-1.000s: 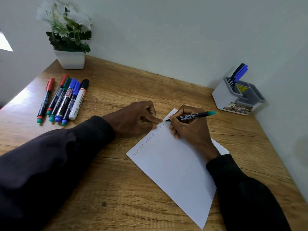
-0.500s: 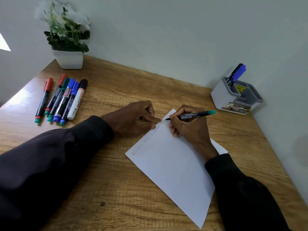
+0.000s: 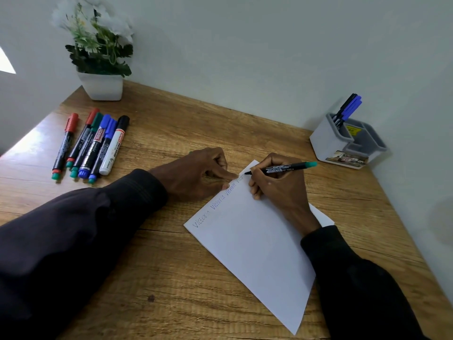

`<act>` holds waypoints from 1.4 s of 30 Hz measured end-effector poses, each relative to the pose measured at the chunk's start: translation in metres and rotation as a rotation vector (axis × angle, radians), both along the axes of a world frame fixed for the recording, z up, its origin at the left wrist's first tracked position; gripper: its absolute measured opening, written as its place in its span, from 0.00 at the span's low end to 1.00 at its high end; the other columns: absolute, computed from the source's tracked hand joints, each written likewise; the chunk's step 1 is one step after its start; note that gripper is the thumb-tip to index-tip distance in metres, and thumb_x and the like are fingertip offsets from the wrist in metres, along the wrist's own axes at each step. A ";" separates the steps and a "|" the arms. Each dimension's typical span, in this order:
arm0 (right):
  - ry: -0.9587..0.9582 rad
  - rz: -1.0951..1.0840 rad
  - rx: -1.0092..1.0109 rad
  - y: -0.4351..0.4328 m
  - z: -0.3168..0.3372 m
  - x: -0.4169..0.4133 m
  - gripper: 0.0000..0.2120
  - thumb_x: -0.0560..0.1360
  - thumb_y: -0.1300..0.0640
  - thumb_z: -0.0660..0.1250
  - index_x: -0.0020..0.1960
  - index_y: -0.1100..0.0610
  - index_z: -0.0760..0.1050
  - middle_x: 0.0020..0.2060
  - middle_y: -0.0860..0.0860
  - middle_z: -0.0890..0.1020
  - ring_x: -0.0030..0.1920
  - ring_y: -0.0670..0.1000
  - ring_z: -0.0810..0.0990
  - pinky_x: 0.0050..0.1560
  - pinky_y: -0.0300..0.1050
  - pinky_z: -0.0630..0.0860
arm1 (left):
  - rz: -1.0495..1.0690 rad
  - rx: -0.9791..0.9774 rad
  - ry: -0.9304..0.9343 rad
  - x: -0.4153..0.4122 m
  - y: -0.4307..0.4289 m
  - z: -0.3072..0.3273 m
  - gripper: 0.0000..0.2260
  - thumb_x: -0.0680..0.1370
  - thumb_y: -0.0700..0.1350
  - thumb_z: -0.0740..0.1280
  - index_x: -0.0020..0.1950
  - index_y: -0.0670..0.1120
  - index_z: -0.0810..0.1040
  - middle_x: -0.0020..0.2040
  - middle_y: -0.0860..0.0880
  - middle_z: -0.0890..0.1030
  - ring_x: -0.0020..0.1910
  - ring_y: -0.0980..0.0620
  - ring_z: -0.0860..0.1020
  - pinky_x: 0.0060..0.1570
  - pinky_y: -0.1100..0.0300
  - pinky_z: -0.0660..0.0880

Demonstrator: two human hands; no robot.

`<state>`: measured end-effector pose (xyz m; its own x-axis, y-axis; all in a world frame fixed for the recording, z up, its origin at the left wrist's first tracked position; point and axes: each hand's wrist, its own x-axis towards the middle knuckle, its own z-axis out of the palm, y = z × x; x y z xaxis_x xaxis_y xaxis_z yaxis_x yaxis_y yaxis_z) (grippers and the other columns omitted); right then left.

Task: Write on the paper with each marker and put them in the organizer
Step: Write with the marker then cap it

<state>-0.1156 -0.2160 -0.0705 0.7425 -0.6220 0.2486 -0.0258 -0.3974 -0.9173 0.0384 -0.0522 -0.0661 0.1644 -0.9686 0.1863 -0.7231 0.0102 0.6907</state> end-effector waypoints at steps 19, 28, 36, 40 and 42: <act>0.037 -0.049 0.026 0.002 0.003 0.000 0.06 0.74 0.72 0.69 0.38 0.72 0.76 0.29 0.63 0.83 0.26 0.58 0.82 0.26 0.46 0.79 | 0.002 0.022 -0.069 0.004 -0.002 -0.007 0.15 0.77 0.49 0.70 0.64 0.55 0.80 0.52 0.53 0.73 0.51 0.57 0.73 0.47 0.66 0.72; 0.033 -0.064 0.064 0.001 0.004 0.000 0.05 0.73 0.73 0.69 0.39 0.73 0.76 0.29 0.63 0.83 0.26 0.57 0.82 0.28 0.47 0.80 | 0.031 0.019 -0.009 -0.001 -0.001 -0.001 0.11 0.77 0.49 0.71 0.54 0.65 0.77 0.50 0.57 0.73 0.50 0.62 0.72 0.44 0.71 0.69; -0.105 -0.079 0.250 -0.010 0.008 -0.002 0.07 0.76 0.71 0.68 0.40 0.64 0.78 0.33 0.62 0.83 0.28 0.59 0.81 0.30 0.45 0.78 | 0.026 0.025 -0.030 0.002 -0.001 -0.005 0.15 0.77 0.48 0.70 0.64 0.56 0.79 0.51 0.55 0.74 0.50 0.59 0.73 0.47 0.71 0.72; -0.176 -0.024 0.308 -0.013 0.012 -0.004 0.06 0.79 0.70 0.68 0.43 0.64 0.79 0.34 0.62 0.83 0.29 0.57 0.80 0.30 0.44 0.77 | 0.096 -0.106 0.122 0.002 0.000 0.001 0.13 0.75 0.43 0.73 0.59 0.52 0.83 0.49 0.52 0.79 0.45 0.56 0.77 0.44 0.70 0.74; -0.175 -0.018 0.310 -0.014 0.013 -0.004 0.05 0.79 0.69 0.68 0.44 0.64 0.79 0.34 0.61 0.83 0.29 0.56 0.79 0.29 0.43 0.76 | 0.168 -0.192 0.160 0.005 0.003 0.007 0.12 0.75 0.43 0.73 0.58 0.47 0.84 0.48 0.49 0.80 0.44 0.55 0.78 0.43 0.70 0.74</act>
